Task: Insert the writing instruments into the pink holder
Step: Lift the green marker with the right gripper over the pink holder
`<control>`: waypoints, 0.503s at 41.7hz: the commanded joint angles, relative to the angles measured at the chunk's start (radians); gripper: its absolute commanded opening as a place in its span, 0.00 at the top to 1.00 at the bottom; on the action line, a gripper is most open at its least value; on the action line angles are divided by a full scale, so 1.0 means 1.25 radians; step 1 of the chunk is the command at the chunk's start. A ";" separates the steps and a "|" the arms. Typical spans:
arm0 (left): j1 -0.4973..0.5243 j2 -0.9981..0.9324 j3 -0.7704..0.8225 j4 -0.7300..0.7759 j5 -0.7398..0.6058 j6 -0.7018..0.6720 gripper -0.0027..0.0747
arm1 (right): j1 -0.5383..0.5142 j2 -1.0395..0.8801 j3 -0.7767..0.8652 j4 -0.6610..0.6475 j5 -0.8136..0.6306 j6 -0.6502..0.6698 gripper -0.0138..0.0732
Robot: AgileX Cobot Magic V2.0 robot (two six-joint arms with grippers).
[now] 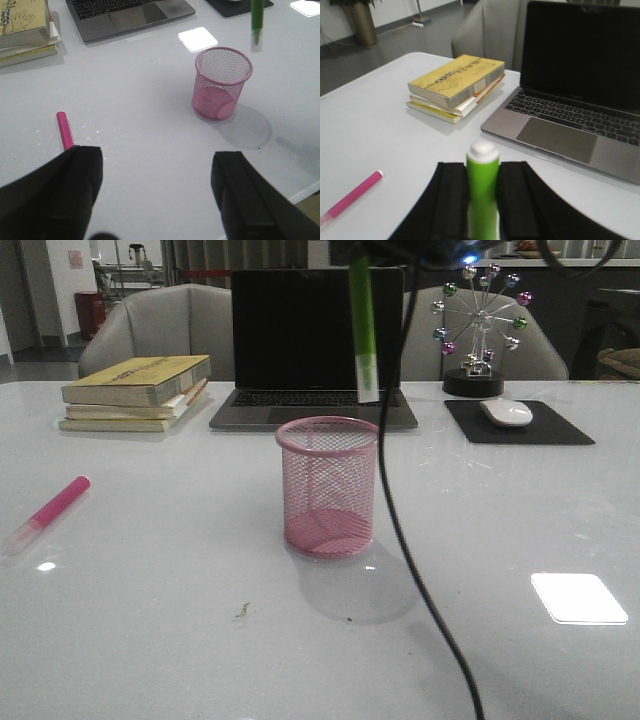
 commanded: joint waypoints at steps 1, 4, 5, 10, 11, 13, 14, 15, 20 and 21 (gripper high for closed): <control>-0.007 0.003 -0.024 -0.002 -0.058 0.000 0.31 | 0.023 0.006 -0.017 -0.004 -0.141 -0.011 0.67; -0.007 0.003 -0.024 -0.002 -0.058 0.000 0.31 | 0.024 0.045 -0.017 -0.005 -0.169 -0.011 0.67; -0.007 0.003 -0.024 -0.002 -0.058 0.000 0.31 | 0.024 0.060 -0.017 -0.005 -0.174 -0.011 0.67; -0.007 0.003 -0.024 -0.002 -0.058 0.000 0.31 | 0.024 0.113 -0.017 -0.005 -0.181 -0.011 0.65; -0.007 0.003 -0.024 -0.002 -0.058 0.000 0.31 | 0.024 0.123 -0.017 -0.005 -0.181 -0.011 0.64; -0.007 0.003 -0.024 -0.002 -0.058 0.000 0.31 | 0.024 0.137 -0.017 -0.005 -0.181 -0.010 0.58; -0.007 0.003 -0.024 -0.002 -0.058 0.000 0.31 | 0.024 0.145 -0.017 -0.005 -0.178 -0.010 0.55; -0.007 0.003 -0.024 -0.002 -0.058 0.000 0.31 | 0.024 0.152 -0.017 -0.005 -0.176 -0.010 0.50; -0.007 0.003 -0.024 -0.002 -0.058 0.000 0.31 | 0.024 0.156 -0.017 -0.005 -0.164 -0.010 0.33; -0.007 0.003 -0.024 -0.002 -0.058 0.000 0.31 | 0.024 0.150 -0.017 -0.005 -0.164 -0.010 0.32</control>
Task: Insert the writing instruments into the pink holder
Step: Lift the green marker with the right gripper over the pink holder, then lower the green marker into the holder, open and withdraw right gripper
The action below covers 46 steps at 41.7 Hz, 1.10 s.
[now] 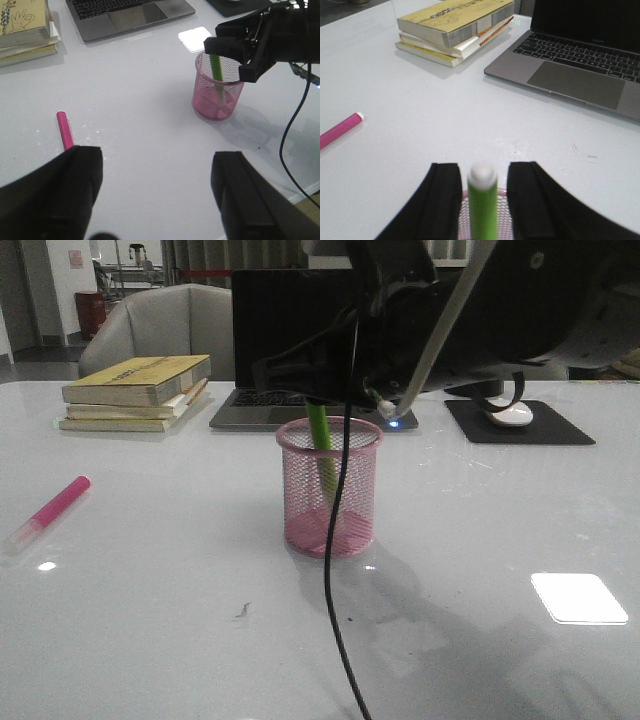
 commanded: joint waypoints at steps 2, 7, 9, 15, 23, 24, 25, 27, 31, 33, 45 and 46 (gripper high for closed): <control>-0.007 0.003 -0.024 -0.002 -0.058 0.000 0.31 | 0.000 -0.060 -0.022 -0.008 -0.064 -0.008 0.32; -0.007 0.003 -0.024 -0.002 -0.054 0.000 0.31 | 0.000 -0.131 -0.022 -0.009 0.019 -0.008 0.32; -0.007 0.003 -0.024 -0.002 -0.044 0.000 0.31 | 0.000 -0.167 -0.022 -0.015 0.086 -0.008 0.32; -0.007 0.003 -0.024 -0.002 -0.043 0.000 0.31 | -0.002 -0.287 -0.022 -0.057 0.315 -0.009 0.32; -0.007 0.003 -0.024 -0.002 -0.042 0.000 0.31 | -0.004 -0.431 -0.022 -0.088 0.606 -0.007 0.32; -0.007 0.003 -0.024 -0.002 -0.042 0.000 0.31 | -0.004 -0.444 -0.021 -0.088 0.634 -0.007 0.32; -0.007 0.003 -0.024 -0.002 -0.042 0.000 0.31 | -0.004 -0.460 -0.018 -0.088 0.669 -0.007 0.32; -0.007 0.003 -0.024 -0.002 -0.042 0.000 0.31 | -0.004 -0.487 -0.006 -0.089 0.718 -0.007 0.32; -0.007 0.003 -0.024 -0.002 -0.037 0.000 0.31 | -0.005 -0.532 0.026 -0.102 0.814 -0.003 0.32; -0.007 0.003 -0.024 -0.002 -0.037 0.000 0.31 | -0.005 -0.550 0.042 -0.105 0.850 0.008 0.32; -0.007 0.003 -0.024 -0.001 -0.037 0.000 0.31 | -0.005 -0.632 0.153 -0.209 0.901 0.203 0.32; -0.007 0.003 -0.024 -0.001 -0.037 0.000 0.31 | -0.005 -0.641 0.165 -0.209 0.900 0.204 0.32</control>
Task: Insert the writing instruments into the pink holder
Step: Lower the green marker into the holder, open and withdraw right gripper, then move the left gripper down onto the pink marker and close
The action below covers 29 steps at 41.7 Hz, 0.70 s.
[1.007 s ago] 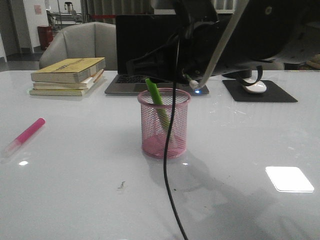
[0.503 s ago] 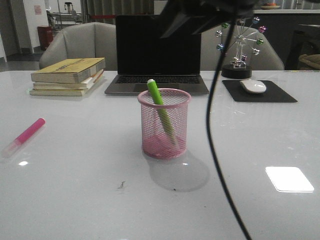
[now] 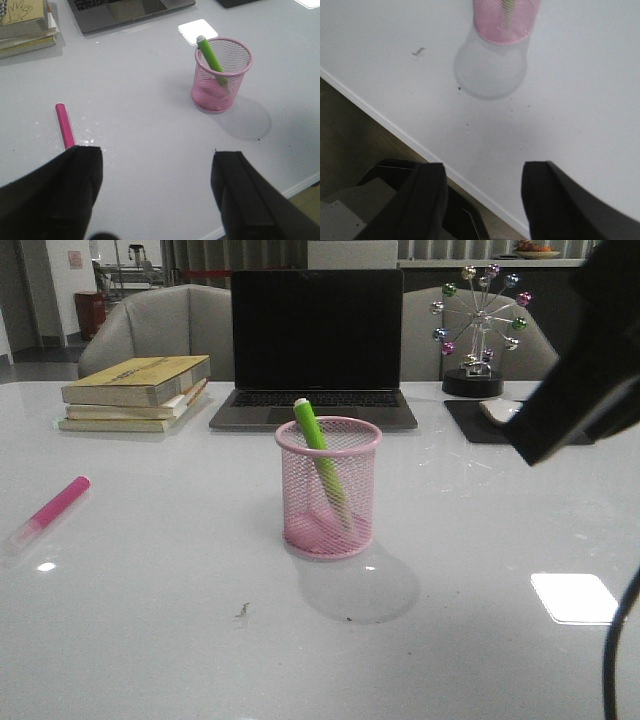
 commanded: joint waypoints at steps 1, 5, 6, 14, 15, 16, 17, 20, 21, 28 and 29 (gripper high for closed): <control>-0.007 0.003 -0.024 -0.001 -0.058 0.000 0.31 | -0.003 -0.046 0.018 -0.026 -0.043 0.034 0.32; -0.005 0.003 -0.024 -0.001 -0.052 -0.017 0.31 | -0.002 -0.093 0.059 -0.026 -0.067 0.034 0.32; -0.002 0.003 -0.024 -0.001 -0.051 -0.026 0.31 | -0.002 -0.111 0.071 -0.026 -0.074 0.034 0.32; 0.054 0.044 -0.037 0.001 -0.018 -0.049 0.31 | -0.002 -0.225 0.126 -0.026 -0.125 0.034 0.32; 0.064 0.057 -0.042 0.001 -0.003 -0.051 0.31 | -0.002 -0.234 0.128 -0.026 -0.125 0.034 0.32; 0.077 0.069 -0.049 0.001 0.010 -0.051 0.31 | -0.002 -0.245 0.130 -0.026 -0.125 0.034 0.32; 0.087 0.082 -0.055 0.001 0.022 -0.051 0.31 | -0.002 -0.252 0.130 -0.026 -0.125 0.034 0.32; 0.122 0.134 -0.079 0.001 0.055 -0.051 0.31 | -0.002 -0.265 0.130 -0.026 -0.124 0.034 0.32; 0.132 0.150 -0.087 0.001 0.059 -0.051 0.31 | -0.002 -0.266 0.130 -0.026 -0.123 0.034 0.32; 0.205 0.291 -0.158 0.001 0.070 -0.051 0.31 | -0.002 -0.267 0.130 -0.026 -0.111 0.034 0.32; 0.211 0.316 -0.168 0.001 0.070 -0.051 0.31 | -0.002 -0.267 0.130 -0.026 -0.111 0.034 0.32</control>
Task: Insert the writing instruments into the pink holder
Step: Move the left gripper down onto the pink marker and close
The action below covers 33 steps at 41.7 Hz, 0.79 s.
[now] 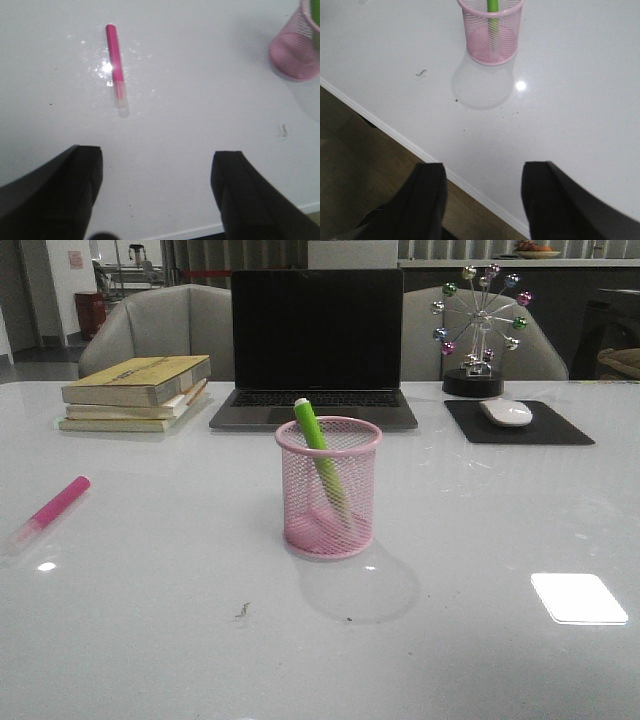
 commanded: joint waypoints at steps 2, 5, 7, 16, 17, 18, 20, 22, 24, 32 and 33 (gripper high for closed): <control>0.033 0.090 -0.083 0.001 -0.041 -0.009 0.31 | -0.002 -0.005 -0.023 -0.005 -0.048 0.001 0.32; 0.046 0.159 -0.121 0.002 -0.045 -0.009 0.31 | -0.002 -0.005 -0.023 -0.005 -0.048 0.001 0.32; 0.055 0.202 -0.144 0.002 -0.050 -0.009 0.31 | -0.002 -0.005 -0.023 -0.005 -0.048 0.001 0.32; 0.062 0.426 -0.280 0.032 -0.062 -0.009 0.31 | -0.002 -0.005 -0.023 -0.005 -0.048 0.001 0.32; 0.062 0.448 -0.301 0.032 -0.062 -0.009 0.31 | -0.002 -0.005 -0.023 -0.005 -0.048 0.001 0.32; 0.062 0.477 -0.316 0.032 -0.062 -0.009 0.31 | -0.002 -0.005 -0.023 -0.005 -0.048 0.001 0.32; 0.062 0.519 -0.352 0.032 -0.062 -0.009 0.31 | -0.002 -0.005 -0.023 -0.005 -0.048 0.001 0.32; 0.062 0.566 -0.390 0.034 -0.064 -0.009 0.31 | -0.002 -0.005 -0.023 -0.005 -0.048 0.001 0.32; 0.062 0.609 -0.419 0.034 -0.062 -0.009 0.31 | -0.002 -0.005 -0.023 -0.005 -0.048 0.001 0.32; 0.062 0.726 -0.528 0.038 -0.054 -0.009 0.31 | -0.002 -0.005 -0.023 -0.005 -0.048 0.001 0.32; 0.065 0.736 -0.537 0.037 -0.055 -0.009 0.31 | -0.002 -0.005 -0.023 -0.005 -0.048 0.001 0.32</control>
